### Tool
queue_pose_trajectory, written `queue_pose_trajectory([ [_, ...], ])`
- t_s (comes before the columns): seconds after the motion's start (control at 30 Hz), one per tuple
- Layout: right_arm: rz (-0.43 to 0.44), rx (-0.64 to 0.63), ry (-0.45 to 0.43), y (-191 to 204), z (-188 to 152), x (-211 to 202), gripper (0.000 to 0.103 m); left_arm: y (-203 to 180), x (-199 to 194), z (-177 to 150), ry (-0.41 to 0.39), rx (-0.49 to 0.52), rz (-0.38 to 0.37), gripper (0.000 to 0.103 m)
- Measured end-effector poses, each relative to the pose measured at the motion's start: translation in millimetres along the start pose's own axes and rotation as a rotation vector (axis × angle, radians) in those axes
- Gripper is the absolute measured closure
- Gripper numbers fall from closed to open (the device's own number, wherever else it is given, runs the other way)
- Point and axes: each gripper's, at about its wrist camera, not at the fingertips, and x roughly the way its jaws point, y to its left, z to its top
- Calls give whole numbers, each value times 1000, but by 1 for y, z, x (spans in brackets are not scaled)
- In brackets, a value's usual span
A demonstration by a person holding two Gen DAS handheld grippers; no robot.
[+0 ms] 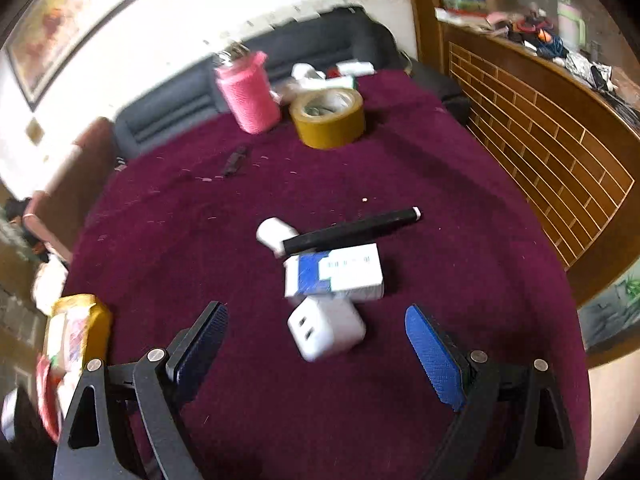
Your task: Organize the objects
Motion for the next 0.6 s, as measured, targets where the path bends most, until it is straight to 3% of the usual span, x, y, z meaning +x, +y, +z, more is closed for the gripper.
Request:
queue_pose_trajectory([
  [0.13,-67,35,14,-6,37,41,10,15,13,-4,39,-57,-28,16],
  [0.23,-100,-33,18,11,60,63,10,19,12,-2,39,-83,-51,13],
  [0.43,-51,-139,214,55,65,126,8,26,10,-2,37,-110,-89,13],
  [0.5,91,-121,334,65,51,132,8,27,9,-1,38,-116,-97,13],
  [0.6,282,-109,425,76,32,115,8,30,7,-1,37,-131,-109,13],
])
